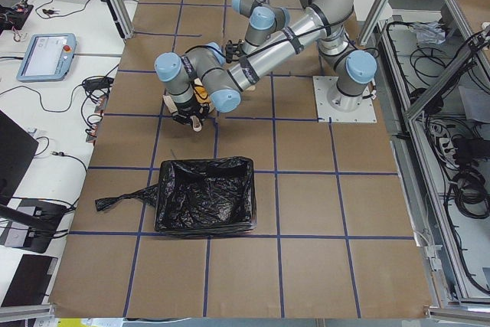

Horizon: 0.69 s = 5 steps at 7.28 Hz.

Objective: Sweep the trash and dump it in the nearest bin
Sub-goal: 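Sweep the remaining bread chunk into the dustpan with the brush again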

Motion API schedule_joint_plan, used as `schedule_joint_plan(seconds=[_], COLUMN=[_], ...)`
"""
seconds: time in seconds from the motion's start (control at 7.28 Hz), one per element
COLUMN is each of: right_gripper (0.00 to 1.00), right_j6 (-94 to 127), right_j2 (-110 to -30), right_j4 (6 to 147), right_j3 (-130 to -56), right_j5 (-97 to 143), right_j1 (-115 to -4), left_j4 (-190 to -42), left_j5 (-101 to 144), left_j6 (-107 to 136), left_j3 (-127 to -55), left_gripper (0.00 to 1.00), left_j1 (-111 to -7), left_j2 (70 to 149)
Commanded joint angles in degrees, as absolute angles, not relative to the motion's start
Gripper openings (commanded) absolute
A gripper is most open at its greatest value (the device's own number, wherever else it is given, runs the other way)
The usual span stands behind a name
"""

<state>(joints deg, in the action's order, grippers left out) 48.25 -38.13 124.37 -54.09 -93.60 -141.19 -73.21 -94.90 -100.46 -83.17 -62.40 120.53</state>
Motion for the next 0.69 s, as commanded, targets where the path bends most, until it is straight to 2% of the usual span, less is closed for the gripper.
schedule_joint_plan(seconds=[0.0, 0.55], right_gripper=[0.08, 0.08], right_j6=[44.84, 44.3], right_j2=[-37.88, -36.3], right_j4=[124.28, 124.37], right_j3=[-54.23, -54.23], right_j5=[-92.99, -93.08], right_j1=[-137.66, -135.79], left_j4=[-73.21, -73.3], left_j5=[-94.83, -94.92], left_j6=[-100.46, -100.02], left_j3=[-83.23, -83.23], left_gripper=[0.03, 0.03], left_j1=[-62.4, -62.4], left_j2=[120.5, 120.41])
